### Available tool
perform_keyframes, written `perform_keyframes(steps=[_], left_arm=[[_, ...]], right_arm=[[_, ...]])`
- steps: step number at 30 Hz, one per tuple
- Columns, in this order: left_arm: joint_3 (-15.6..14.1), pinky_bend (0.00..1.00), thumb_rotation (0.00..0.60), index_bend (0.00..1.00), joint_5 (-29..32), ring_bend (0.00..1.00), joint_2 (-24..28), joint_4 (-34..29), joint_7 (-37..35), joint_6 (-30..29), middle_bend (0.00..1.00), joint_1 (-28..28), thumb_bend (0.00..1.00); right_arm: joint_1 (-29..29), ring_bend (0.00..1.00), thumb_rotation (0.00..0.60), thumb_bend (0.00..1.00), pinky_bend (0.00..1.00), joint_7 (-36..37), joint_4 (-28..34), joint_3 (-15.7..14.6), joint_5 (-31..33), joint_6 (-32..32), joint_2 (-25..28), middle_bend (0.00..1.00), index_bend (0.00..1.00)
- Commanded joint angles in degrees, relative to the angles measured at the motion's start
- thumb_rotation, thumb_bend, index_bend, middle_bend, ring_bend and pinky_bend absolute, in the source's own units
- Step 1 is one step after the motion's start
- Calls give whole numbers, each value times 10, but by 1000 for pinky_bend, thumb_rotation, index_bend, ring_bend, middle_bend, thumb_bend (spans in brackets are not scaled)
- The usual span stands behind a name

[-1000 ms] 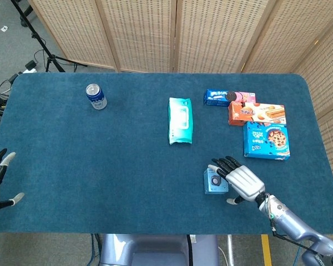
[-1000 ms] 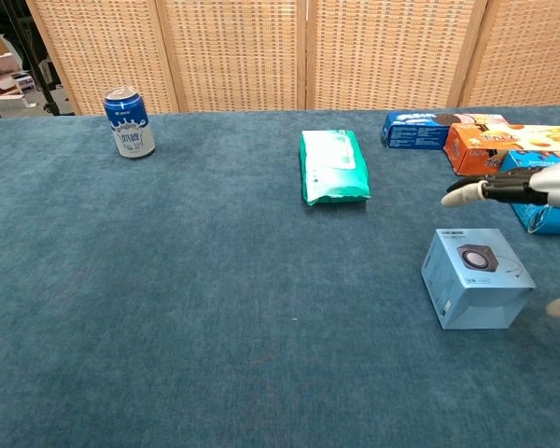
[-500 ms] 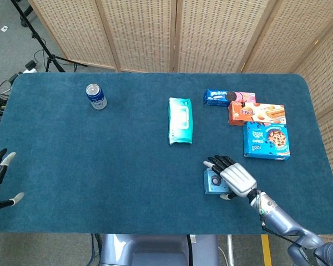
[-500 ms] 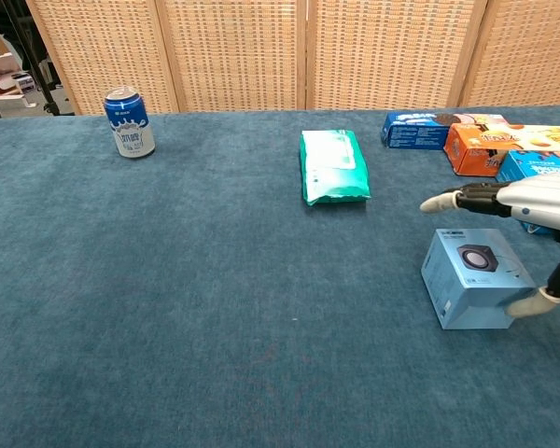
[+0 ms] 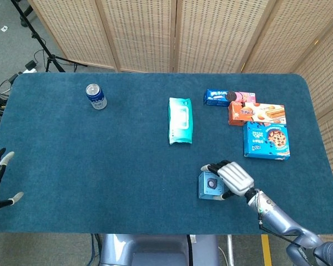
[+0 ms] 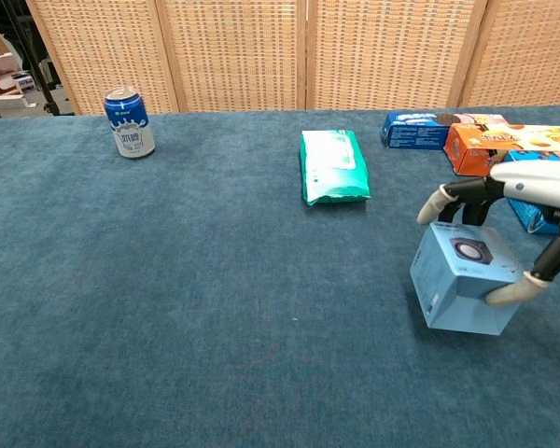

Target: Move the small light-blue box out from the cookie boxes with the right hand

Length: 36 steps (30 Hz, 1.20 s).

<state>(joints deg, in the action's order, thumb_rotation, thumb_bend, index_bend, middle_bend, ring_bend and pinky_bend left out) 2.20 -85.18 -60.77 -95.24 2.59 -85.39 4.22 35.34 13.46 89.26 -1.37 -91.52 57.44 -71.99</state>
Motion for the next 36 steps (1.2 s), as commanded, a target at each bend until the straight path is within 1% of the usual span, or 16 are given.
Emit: perform_keyframes(steps=[1,4,8,10,17,21,23,24,25,26,27,28,29,30,32,36], left_arm=[[0,0,600,0,-1,0,1,0,-1,-1,0,0,0],[-1,0,600,0,-2,0,1,-1,-2,-1,0,-1,0],[-1,0,600,0,-1,0,2,-2,-1,1,0,0,0],[-1,0,600,0,0,0,1,-2,0,2,0,0,0],[-1,0,600,0,3,0,1,-2,2,5,0,1,0],[-3,0,600,0,1,0,2,-3,2,9,0,2,0],[-4,0,600,0,0,0,3,-4,3,9,0,2,0],[-4,0,600,0,0,0,3,-4,3,8,0,2,0],[-4,0,600,0,0,0,3,-4,3,7,0,1,0],[-4,0,600,0,0,0,3,-4,3,7,0,1,0],[-3,0,600,0,0,0,3,-4,3,7,0,1,0],[-3,0,600,0,1,0,3,-4,3,7,0,1,0],[-3,0,600,0,1,0,2,-4,3,6,0,1,0],[-3,0,600,0,1,0,2,-4,3,6,0,1,0],[-2,0,600,0,0,0,2,-4,2,4,0,0,0],[-2,0,600,0,0,0,0,-2,2,2,0,0,0]], right_arm=[[60,446,600,529,315,140,115,14,48,-123,111,515,428],[113,446,600,550,315,206,135,23,76,-230,156,517,432],[158,446,600,569,315,268,136,29,91,-333,169,518,448],[166,446,600,570,315,280,125,31,87,-350,159,519,450],[168,442,600,583,315,274,91,30,85,-357,126,510,453],[168,385,600,578,315,258,67,29,106,-364,107,458,453],[169,336,600,563,315,254,56,28,116,-371,99,398,439],[169,302,600,537,315,251,52,28,118,-373,95,353,413],[168,237,600,472,313,247,48,27,119,-373,92,266,355],[167,138,600,348,291,245,46,27,119,-374,90,148,246],[166,81,600,245,270,243,44,26,118,-374,89,82,165],[165,18,600,111,229,241,42,26,118,-371,88,14,68],[162,0,600,32,179,235,37,26,117,-365,86,0,14],[156,0,600,6,150,227,32,30,118,-348,85,0,2],[142,0,600,0,75,206,29,33,122,-312,82,0,0],[126,0,600,0,34,166,33,40,135,-272,85,0,0]])
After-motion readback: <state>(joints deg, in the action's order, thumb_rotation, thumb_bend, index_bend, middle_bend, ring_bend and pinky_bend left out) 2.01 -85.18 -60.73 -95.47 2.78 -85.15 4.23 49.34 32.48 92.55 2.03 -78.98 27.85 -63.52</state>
